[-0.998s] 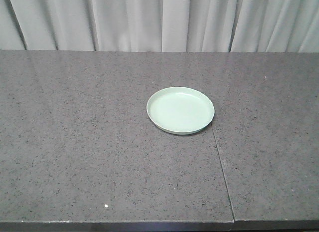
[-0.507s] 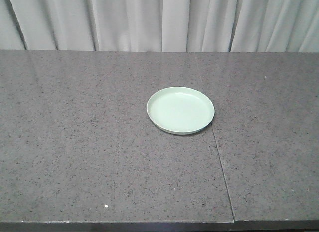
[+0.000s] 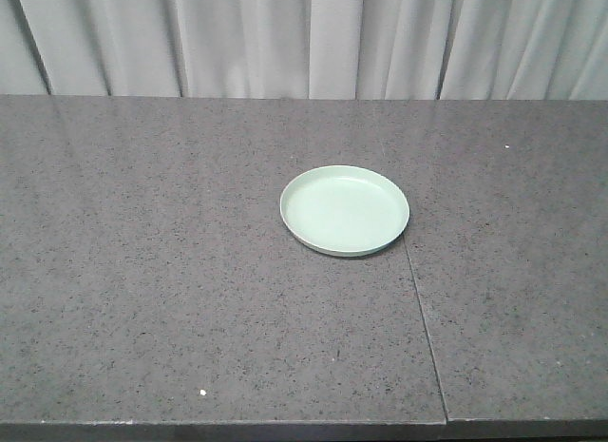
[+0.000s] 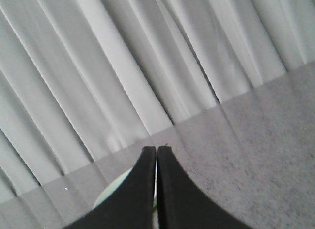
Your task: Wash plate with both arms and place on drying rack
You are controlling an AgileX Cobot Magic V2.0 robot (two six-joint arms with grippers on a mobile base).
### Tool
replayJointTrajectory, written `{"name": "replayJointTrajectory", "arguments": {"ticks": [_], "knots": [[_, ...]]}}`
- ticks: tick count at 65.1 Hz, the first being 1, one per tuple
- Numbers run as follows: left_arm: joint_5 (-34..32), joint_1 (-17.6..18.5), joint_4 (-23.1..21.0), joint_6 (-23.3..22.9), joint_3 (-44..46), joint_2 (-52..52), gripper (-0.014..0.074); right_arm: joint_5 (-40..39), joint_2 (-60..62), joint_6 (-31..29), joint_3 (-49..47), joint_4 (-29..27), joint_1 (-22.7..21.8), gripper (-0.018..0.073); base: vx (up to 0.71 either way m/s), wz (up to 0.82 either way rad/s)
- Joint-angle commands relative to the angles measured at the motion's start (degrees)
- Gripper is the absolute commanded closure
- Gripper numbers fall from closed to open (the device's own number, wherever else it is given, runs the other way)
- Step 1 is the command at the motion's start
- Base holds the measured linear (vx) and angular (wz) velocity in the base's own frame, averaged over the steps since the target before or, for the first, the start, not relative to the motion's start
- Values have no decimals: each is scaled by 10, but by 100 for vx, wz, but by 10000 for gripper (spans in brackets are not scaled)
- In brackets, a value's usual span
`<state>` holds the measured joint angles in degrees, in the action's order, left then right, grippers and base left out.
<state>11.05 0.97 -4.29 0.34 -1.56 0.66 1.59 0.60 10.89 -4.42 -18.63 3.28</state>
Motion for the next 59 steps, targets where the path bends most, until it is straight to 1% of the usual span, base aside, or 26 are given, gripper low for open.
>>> {"name": "replayJointTrajectory", "arguments": {"ticks": [1,6,12,16,21,28,33,39,45,49,50,54,59], "knots": [[-41,0,-1,-3,15,8,603,-16,-26,-11,-61,3,0,564,0,0],[-41,0,-1,-3,15,8,603,-37,-45,-16,-90,3,0,564,0,0],[-41,0,-1,-3,15,8,603,-108,-63,-11,-101,-7,0,564,0,0],[-41,0,-1,-3,15,8,603,-104,-76,-4,-120,-11,0,564,0,0],[-41,0,-1,-3,15,8,603,-56,-113,-11,-159,12,0,564,0,0],[-41,0,-1,-3,15,8,603,47,-189,-45,-245,60,0,564,0,0],[-41,0,-1,-3,15,8,603,107,-256,-92,-304,73,0,559,0,0],[-41,0,-1,-3,15,8,603,160,-329,-151,-369,67,0,529,0,0],[-41,0,-1,-3,15,8,603,187,-387,-208,-420,40,0,440,0,0],[-41,0,-1,-3,15,8,603,191,-427,-245,-442,13,0,344,0,0],[-41,0,-1,-3,15,8,603,189,-438,-257,-448,4,0,307,0,0],[-41,0,-1,-3,15,8,603,161,-465,-286,-457,-16,0,180,0,0],[-41,0,-1,-3,15,8,603,123,-493,-302,-457,-33,0,62,0,0]]}}
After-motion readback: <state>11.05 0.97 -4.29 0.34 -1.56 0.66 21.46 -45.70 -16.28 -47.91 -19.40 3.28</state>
